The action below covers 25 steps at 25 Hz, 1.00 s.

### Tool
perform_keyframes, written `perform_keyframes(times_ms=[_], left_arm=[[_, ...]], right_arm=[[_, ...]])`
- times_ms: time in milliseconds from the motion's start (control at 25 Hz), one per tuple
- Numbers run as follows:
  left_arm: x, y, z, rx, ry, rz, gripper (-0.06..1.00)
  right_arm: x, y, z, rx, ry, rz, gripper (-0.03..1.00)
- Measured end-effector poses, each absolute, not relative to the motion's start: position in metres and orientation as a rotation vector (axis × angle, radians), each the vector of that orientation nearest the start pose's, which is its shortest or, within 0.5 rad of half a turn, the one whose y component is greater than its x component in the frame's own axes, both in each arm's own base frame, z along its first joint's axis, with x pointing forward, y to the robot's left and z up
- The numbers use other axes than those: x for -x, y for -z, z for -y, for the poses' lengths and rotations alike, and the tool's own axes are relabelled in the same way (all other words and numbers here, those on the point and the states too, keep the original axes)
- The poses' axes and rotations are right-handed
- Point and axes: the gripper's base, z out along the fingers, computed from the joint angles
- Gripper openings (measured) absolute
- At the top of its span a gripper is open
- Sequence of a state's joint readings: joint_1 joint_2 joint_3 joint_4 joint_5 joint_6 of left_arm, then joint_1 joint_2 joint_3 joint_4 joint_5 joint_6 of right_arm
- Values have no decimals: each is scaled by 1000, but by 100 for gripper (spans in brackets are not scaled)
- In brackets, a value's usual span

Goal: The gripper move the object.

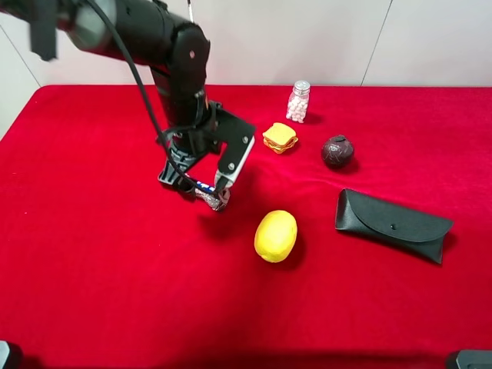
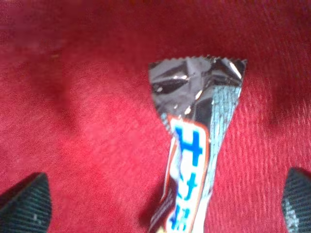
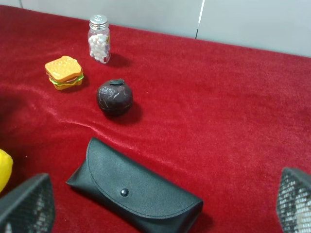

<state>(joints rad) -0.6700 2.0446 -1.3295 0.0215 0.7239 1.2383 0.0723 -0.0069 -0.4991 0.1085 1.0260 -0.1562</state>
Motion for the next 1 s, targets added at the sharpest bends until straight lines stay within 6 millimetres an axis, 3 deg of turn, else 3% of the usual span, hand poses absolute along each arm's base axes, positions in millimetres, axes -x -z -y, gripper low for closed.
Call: perform_keyframes(times_ms=[160,480,720,1000], left_arm=[[-312,-169,240,2763,156,1969,96],[-294,-261,214,2713,206,2290,96],[-273,-311,177,2330,229,2711,96],[-229,-353,142,1833,154,3068,96]], right_arm=[[5,-280,-8,231,-75,-1986,69],[5,-280,-8,230,-76,-1986,69],[5,-280,-8,230,-76,-1986,69],[5,-280,-8,230,-76,-1986,69]])
